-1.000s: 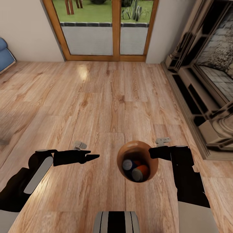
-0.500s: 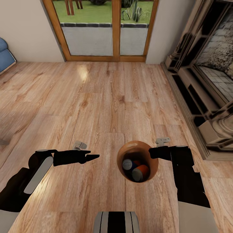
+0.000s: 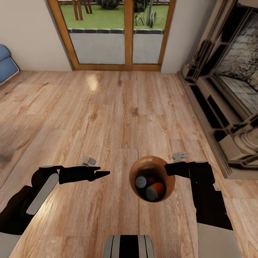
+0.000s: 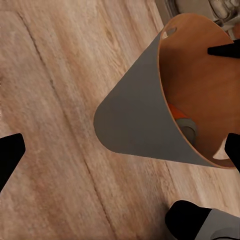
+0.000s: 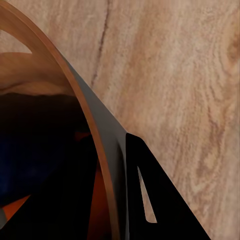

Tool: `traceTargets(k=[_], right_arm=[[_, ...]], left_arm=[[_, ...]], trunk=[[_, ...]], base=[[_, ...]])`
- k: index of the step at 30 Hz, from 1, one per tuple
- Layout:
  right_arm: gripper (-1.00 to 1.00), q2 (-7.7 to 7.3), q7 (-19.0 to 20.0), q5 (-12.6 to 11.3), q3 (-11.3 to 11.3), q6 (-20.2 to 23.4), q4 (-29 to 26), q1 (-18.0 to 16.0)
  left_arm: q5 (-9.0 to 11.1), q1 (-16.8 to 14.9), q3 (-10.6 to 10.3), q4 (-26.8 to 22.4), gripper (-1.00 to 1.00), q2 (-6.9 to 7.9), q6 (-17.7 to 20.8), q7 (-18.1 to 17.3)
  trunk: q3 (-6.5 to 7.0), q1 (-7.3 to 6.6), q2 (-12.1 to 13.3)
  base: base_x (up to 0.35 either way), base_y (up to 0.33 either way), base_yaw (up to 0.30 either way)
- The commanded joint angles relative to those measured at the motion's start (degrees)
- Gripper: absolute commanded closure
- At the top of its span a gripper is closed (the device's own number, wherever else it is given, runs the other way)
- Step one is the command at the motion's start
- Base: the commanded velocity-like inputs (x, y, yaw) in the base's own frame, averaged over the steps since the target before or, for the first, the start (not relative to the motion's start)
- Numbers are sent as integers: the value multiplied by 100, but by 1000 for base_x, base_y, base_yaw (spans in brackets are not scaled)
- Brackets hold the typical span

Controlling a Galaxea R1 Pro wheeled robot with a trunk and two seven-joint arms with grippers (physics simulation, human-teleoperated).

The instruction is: Put the three can of soda from the living room inside the tash can in the kitchen.

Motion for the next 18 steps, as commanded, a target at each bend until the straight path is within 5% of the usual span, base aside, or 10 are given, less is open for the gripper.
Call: traceTargets(k=[1,18], right_arm=[[100,-3,7,-83,2,38,0,0],[100,1,127,-83,2,38,0,0]], left_arm=[[-1,0,-2,0,-100,1,0,-1],[3,0,-7,21,-100,3,-8,6]], trunk=[[10,0,0],[156,0,0]], base=[[0,0,0],[0,0,0]])
